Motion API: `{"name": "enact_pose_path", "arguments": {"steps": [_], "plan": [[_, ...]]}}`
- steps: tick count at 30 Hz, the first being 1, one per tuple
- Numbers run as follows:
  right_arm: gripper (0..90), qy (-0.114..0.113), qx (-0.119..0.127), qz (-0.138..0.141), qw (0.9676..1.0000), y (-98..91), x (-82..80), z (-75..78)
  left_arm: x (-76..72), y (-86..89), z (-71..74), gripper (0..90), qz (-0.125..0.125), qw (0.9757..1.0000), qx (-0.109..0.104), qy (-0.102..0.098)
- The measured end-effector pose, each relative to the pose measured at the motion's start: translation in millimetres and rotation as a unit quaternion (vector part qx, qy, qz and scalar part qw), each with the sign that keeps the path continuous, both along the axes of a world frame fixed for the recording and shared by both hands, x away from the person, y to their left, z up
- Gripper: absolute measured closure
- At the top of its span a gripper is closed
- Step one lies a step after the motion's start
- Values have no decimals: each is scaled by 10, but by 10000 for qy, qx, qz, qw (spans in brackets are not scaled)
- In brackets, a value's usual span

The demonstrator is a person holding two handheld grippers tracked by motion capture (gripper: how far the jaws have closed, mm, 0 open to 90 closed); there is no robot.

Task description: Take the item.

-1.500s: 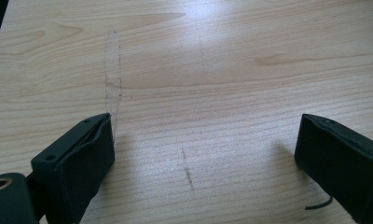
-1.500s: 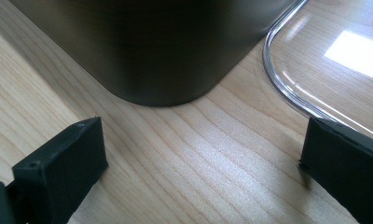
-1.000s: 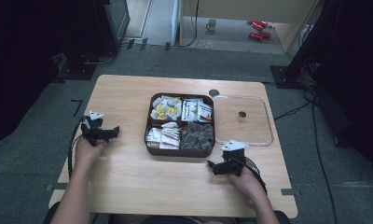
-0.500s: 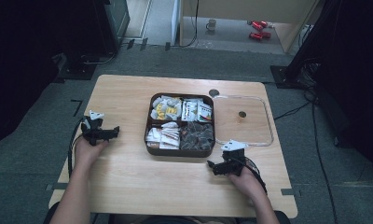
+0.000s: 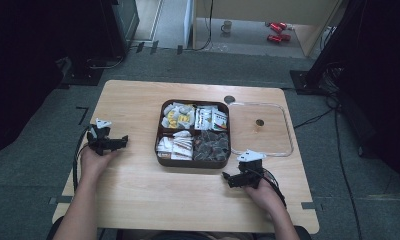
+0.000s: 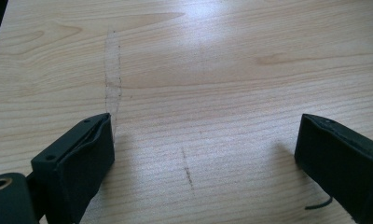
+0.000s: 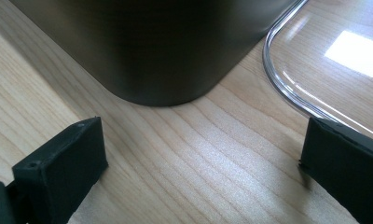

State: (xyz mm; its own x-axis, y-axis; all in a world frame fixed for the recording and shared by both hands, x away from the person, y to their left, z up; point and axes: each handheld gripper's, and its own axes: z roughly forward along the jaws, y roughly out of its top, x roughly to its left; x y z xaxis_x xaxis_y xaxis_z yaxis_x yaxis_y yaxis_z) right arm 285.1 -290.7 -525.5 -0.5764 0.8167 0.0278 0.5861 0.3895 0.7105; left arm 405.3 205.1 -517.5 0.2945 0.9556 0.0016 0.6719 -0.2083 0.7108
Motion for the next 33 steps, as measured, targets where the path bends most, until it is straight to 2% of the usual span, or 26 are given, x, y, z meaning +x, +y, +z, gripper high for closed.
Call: {"name": "enact_pose_path", "arguments": {"steps": [6,9,10,11,14,16,17,20,22,24,28,31,33], "plan": [[0,-1,-1,4,10000,0,-2,0,1,3,24,51,9,9999,37,119],[0,-1,-1,3,10000,0,-2,0,2,12,55,93,-32,9998,60,205],[0,-1,-2,4,10000,0,-2,0,-4,11,71,141,-47,9997,62,222],[0,-9,-4,11,10000,-1,-1,0,-4,3,87,152,-71,9994,77,319],[0,-8,-3,10,10000,0,-2,0,-7,-3,102,158,-123,9991,109,399],[0,-8,-4,10,10000,0,-2,0,-5,-3,118,193,-167,9987,121,458],[0,-8,-4,10,10000,-1,-2,0,-10,6,136,228,-231,9986,17,468],[0,-8,-4,11,10000,-1,-2,0,-10,13,148,246,-266,9983,-39,520],[0,-4,-9,14,10000,-1,-2,1,-23,9,167,310,-328,9980,33,533],[0,-5,-10,14,10000,-1,-2,1,-39,0,194,315,-406,9981,115,460],[0,-5,-9,14,10000,-1,-2,1,-46,-10,258,348,-508,9979,-54,408],[0,-6,-8,15,10000,-1,-2,0,-41,-27,340,452,-737,9955,-352,477],[0,-4,-8,13,10000,-1,-2,1,-39,-40,355,454,-765,9955,-326,462]]}}
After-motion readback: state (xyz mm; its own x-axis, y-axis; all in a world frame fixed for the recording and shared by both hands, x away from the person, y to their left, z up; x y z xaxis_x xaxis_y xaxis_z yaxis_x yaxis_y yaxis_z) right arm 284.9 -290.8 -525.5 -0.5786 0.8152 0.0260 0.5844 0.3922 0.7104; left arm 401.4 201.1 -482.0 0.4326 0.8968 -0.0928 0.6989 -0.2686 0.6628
